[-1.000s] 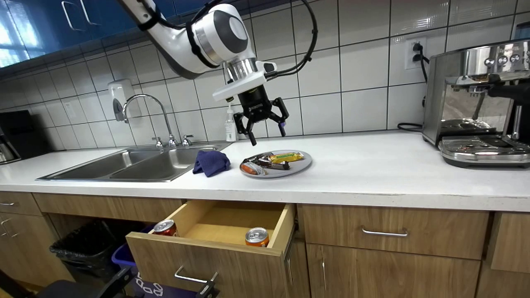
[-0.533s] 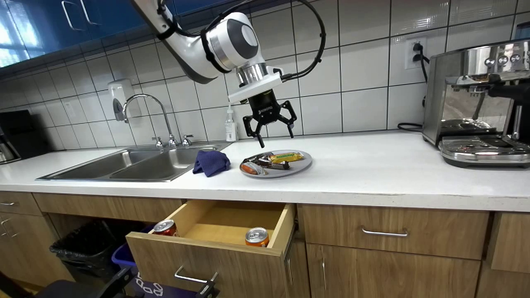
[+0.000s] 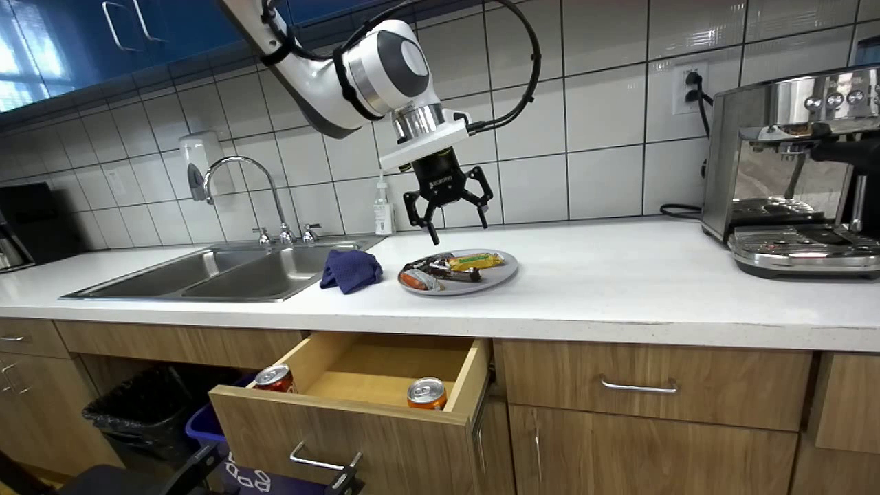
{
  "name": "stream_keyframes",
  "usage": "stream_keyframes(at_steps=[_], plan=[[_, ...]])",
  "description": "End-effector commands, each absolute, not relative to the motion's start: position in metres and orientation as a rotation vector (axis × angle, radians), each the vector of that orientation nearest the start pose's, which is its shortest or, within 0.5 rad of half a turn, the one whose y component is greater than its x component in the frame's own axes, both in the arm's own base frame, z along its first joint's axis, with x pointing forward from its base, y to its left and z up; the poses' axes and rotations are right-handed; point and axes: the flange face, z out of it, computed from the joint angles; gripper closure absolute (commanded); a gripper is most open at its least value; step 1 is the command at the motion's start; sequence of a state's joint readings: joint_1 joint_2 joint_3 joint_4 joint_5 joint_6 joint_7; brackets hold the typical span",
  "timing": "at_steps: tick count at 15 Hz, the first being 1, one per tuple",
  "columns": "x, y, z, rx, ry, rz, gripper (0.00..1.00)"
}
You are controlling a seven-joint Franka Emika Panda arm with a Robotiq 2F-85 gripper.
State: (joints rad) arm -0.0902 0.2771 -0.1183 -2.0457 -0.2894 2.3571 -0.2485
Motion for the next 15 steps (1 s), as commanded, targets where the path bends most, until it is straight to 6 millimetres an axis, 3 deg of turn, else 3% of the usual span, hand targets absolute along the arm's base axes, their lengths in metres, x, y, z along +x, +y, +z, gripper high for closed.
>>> stream_keyframes(at_steps=[1,9,15], plan=[[0.582,-0.125,0.311,-3.356,-0.417,0.039,0.0],[0.586,-0.088,0.293,-3.349,-0.705,-0.088,0.0],[0.599,-0.079,0.276,-3.316,-0.793,-0.094,0.0]])
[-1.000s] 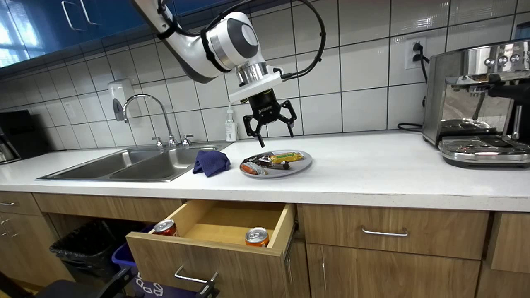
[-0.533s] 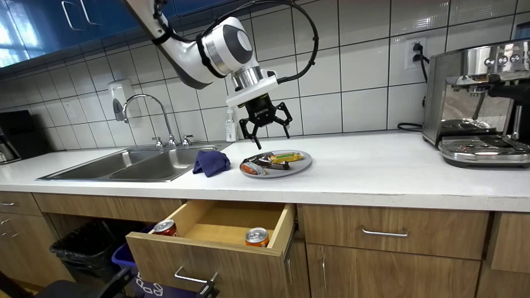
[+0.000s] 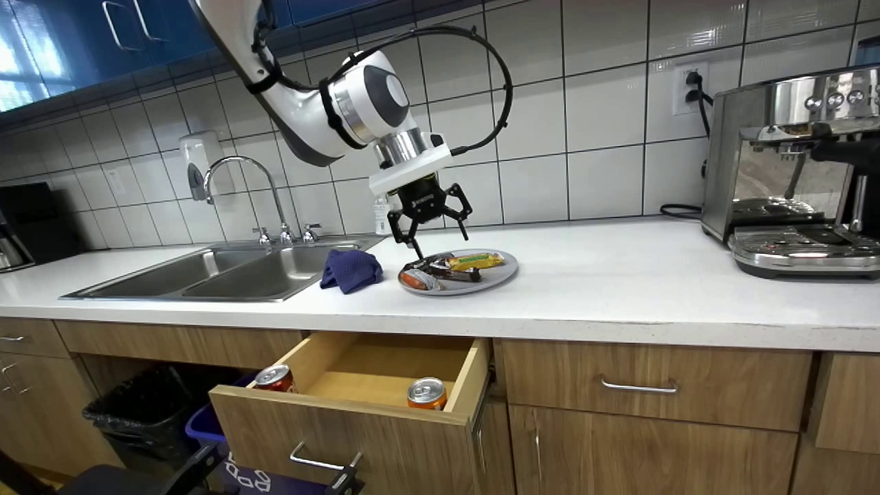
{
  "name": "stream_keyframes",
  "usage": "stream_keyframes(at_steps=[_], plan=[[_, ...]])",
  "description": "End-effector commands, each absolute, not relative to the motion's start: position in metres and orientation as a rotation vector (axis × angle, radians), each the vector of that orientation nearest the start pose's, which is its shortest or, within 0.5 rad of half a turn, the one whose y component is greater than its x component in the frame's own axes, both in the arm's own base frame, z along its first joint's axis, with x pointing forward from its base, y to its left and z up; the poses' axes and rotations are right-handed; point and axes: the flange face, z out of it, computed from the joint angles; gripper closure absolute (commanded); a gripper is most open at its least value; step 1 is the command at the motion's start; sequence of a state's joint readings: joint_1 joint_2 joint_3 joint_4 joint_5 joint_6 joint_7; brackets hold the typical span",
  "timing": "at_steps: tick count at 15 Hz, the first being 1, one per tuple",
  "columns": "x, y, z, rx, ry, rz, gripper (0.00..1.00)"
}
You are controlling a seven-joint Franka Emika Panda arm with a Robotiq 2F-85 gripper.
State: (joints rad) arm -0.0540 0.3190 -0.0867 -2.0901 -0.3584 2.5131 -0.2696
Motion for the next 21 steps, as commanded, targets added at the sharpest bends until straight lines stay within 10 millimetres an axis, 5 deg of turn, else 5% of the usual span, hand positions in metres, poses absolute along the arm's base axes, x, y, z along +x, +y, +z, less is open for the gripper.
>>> stream_keyframes(at_steps=[1,21], plan=[[0.601,-0.079,0.273,-3.316,-0.806,-0.092,0.0],[0.656,-0.082,0.231,-3.286,-0.882,-0.03,0.0]])
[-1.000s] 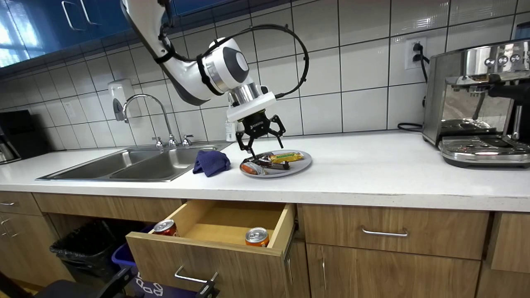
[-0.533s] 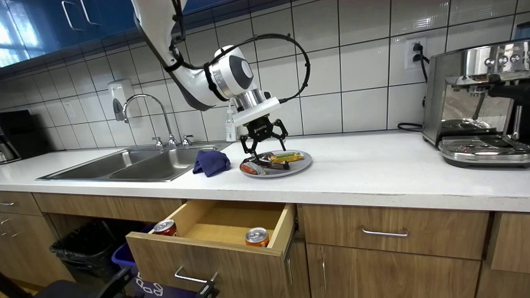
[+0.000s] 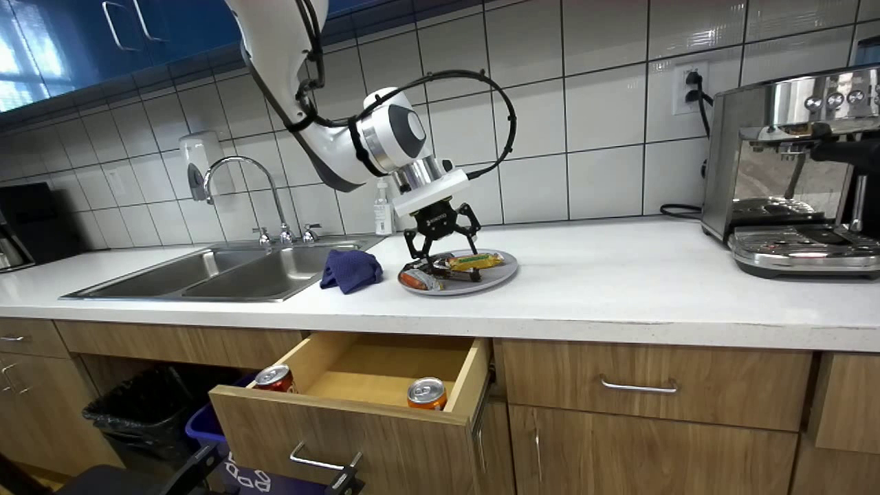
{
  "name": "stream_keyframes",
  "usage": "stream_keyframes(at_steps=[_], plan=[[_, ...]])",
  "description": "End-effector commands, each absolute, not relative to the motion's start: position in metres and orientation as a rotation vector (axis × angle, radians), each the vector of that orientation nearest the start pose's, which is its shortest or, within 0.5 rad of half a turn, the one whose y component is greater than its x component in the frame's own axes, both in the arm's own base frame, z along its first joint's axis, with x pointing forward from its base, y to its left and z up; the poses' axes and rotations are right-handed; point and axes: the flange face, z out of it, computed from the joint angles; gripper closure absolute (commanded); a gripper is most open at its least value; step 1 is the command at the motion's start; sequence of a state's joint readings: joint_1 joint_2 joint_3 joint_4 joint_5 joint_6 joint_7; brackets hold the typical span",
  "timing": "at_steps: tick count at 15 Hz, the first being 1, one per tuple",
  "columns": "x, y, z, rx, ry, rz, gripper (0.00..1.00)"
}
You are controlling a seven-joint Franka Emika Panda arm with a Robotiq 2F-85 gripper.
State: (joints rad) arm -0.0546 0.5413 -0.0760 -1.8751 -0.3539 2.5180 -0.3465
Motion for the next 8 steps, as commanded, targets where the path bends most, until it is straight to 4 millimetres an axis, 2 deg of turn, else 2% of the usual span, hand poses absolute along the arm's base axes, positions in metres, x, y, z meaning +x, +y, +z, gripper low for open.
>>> stream_keyframes(at_steps=[1,8], plan=[[0.6582,-0.0825,0.2298,-3.288,-0.881,-0.029,0.0],[0.6607,-0.0828,0.2211,-3.29,-0.883,0.002,0.0]])
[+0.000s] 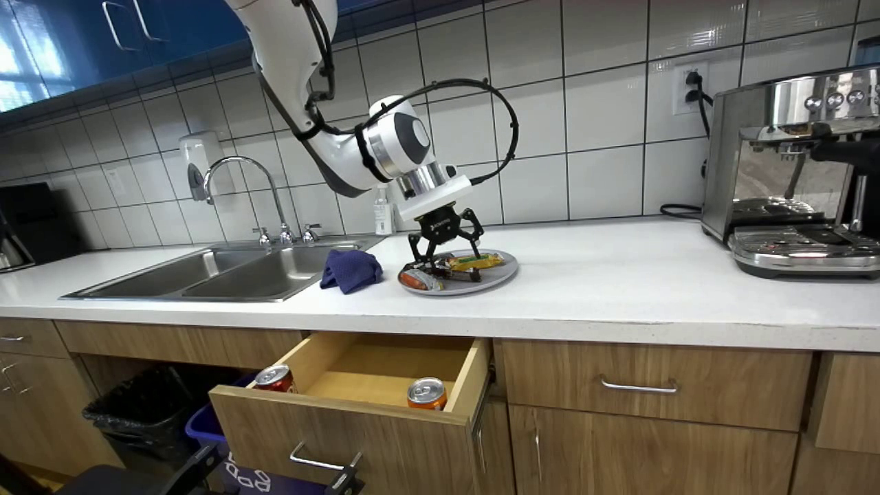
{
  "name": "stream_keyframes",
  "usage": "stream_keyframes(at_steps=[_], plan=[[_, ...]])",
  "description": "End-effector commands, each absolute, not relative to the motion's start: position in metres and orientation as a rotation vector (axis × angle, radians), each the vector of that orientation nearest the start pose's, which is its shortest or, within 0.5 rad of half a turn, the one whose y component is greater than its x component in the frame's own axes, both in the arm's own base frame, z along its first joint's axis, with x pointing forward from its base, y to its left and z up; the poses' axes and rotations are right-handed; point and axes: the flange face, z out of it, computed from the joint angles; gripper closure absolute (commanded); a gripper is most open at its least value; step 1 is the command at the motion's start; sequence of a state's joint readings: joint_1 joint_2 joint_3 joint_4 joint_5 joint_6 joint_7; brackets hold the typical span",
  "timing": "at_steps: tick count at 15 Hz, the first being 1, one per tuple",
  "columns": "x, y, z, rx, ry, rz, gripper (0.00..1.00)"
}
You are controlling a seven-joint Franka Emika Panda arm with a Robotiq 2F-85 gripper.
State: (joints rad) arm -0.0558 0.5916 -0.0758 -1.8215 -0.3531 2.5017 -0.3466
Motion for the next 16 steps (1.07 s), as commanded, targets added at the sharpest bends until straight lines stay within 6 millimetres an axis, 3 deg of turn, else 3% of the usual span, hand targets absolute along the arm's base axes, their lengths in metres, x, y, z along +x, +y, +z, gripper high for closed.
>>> stream_keyframes(at_steps=[1,16], plan=[[0.6598,-0.0828,0.2198,-3.29,-0.882,0.008,0.0],[0.663,-0.0879,0.2107,-3.291,-0.839,0.057,0.0]])
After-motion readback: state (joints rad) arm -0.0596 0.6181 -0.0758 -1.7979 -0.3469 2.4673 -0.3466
